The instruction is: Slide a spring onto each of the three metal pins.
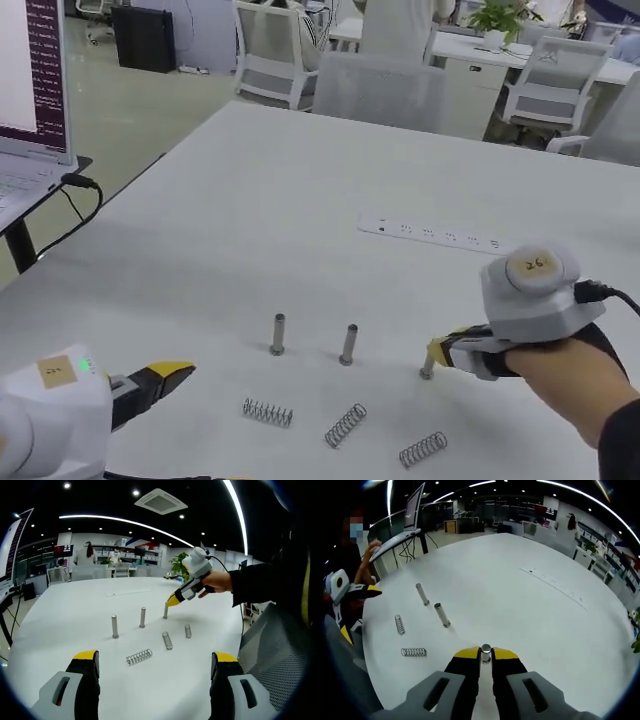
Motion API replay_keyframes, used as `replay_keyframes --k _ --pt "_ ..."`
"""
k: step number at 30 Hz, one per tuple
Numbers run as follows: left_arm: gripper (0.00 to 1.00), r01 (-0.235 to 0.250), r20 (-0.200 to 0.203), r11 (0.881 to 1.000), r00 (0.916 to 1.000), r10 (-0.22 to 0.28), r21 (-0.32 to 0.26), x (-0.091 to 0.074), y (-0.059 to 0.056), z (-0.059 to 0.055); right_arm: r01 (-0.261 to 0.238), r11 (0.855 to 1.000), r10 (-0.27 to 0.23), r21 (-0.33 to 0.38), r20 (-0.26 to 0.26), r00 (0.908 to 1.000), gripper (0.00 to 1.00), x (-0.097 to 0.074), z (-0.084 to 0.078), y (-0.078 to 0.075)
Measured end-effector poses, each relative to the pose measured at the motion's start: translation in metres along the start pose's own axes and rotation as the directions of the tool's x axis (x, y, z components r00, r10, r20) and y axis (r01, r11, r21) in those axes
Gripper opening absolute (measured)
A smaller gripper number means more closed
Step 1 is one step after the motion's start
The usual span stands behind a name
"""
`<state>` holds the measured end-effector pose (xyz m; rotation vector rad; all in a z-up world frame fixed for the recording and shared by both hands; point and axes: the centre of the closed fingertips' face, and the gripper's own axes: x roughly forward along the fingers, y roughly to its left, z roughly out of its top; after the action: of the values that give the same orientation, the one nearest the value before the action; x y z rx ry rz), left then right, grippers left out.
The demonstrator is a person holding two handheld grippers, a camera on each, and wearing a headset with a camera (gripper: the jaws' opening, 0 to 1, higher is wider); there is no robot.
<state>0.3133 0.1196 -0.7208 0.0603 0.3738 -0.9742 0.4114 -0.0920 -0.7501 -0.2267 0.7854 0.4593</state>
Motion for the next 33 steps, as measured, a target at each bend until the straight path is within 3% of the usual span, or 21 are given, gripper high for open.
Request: replay_keyframes --k 18,33 --pt "0.90 0.009 0.004 1.000 1.0000 -0.009 0.000 0.0003 -0.0023 0.0009 0.002 1.000 -0.002 -0.027 -0.022 0.9998 0.08 0.0002 -0.0027 0.0013" --pt "0.90 0.007 0.003 1.000 1.0000 -0.007 0.003 0.0008 -0.0028 0.0010 0.018 0.999 -0.019 -0.035 -0.008 0.9998 0.24 -0.0014 -0.0026 -0.0014"
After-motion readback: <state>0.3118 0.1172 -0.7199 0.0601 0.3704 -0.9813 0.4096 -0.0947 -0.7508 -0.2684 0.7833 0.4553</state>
